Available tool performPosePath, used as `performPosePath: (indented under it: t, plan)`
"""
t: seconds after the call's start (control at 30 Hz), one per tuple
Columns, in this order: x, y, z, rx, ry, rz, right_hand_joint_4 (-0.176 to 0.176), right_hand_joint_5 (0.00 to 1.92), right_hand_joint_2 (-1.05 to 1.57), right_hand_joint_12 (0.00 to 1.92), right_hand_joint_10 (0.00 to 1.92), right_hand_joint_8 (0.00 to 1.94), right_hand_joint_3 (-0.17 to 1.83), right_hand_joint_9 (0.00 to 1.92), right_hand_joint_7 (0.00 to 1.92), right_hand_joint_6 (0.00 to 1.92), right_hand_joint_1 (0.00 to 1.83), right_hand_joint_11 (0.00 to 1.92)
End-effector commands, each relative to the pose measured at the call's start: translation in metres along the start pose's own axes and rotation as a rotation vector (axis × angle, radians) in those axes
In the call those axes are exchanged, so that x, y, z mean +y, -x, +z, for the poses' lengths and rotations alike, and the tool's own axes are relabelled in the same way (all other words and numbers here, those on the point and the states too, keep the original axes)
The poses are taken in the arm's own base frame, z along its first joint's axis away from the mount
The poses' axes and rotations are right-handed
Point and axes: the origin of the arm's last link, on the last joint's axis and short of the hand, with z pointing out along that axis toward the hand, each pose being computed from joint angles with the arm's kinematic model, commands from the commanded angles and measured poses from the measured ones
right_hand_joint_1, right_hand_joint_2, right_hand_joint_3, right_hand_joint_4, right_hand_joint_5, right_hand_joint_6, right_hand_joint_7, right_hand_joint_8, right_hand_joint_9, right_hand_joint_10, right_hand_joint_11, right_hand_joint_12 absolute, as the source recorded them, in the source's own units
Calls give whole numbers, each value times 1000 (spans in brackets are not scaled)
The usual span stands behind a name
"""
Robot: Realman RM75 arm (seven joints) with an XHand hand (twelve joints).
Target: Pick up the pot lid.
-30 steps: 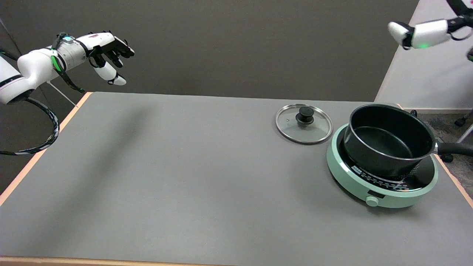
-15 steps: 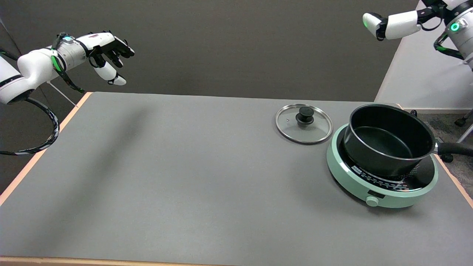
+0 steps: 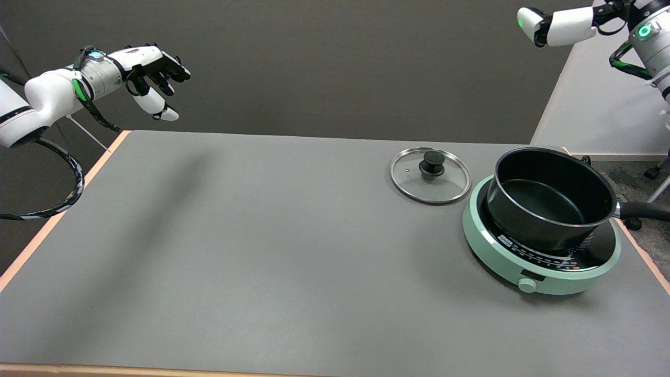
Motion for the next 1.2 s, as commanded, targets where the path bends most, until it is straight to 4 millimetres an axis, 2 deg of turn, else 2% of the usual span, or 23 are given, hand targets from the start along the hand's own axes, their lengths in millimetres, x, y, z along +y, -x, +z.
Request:
performPosePath:
  t: [0.03, 0.1, 0.23, 0.4, 0.43, 0.47, 0.5, 0.53, 0.77, 0.97, 1.0, 1.03, 1.07, 1.2]
  plan:
    - [15, -5, 5, 33, 48, 8, 19, 581, 516, 642, 372, 192, 969, 458, 586, 282, 837, 236]
    - [11, -3, 8, 27, 39, -7, 23, 587, 530, 629, 346, 211, 952, 474, 581, 283, 835, 248]
    - [-11, 6, 35, 15, -26, -6, 37, 600, 535, 674, 352, 207, 952, 490, 591, 295, 844, 274]
    - [-30, 34, 63, -63, -75, -2, 45, 605, 535, 693, 353, 205, 956, 497, 596, 298, 848, 286]
    - [-34, 38, 69, -76, -84, 0, 58, 608, 537, 697, 350, 203, 961, 501, 597, 301, 848, 290]
    - [-54, 42, 71, -93, -139, 14, 63, 610, 538, 701, 346, 202, 964, 506, 598, 304, 849, 296]
    - [-91, 49, 69, -131, -243, 43, 73, 613, 540, 705, 345, 201, 965, 508, 597, 308, 849, 299]
    - [-48, 49, 84, -96, -110, 17, 76, 614, 541, 706, 344, 201, 966, 509, 596, 309, 848, 301]
    - [-65, 65, 103, -138, -140, -19, 89, 619, 544, 721, 342, 202, 966, 523, 603, 315, 847, 313]
    - [-85, 84, 116, -193, -179, -30, 92, 618, 534, 744, 365, 183, 976, 525, 621, 329, 854, 321]
    - [-106, 90, 115, -222, -238, -35, 92, 618, 534, 746, 365, 183, 976, 526, 621, 329, 852, 322]
    - [-139, 94, 108, -253, -339, -37, 92, 618, 534, 747, 365, 183, 976, 527, 621, 329, 851, 322]
    - [-94, 95, 120, -233, -198, -43, 93, 618, 534, 749, 366, 183, 975, 527, 621, 329, 849, 324]
    - [-96, 109, 118, -319, -207, -55, 93, 618, 534, 752, 367, 184, 974, 530, 623, 328, 848, 326]
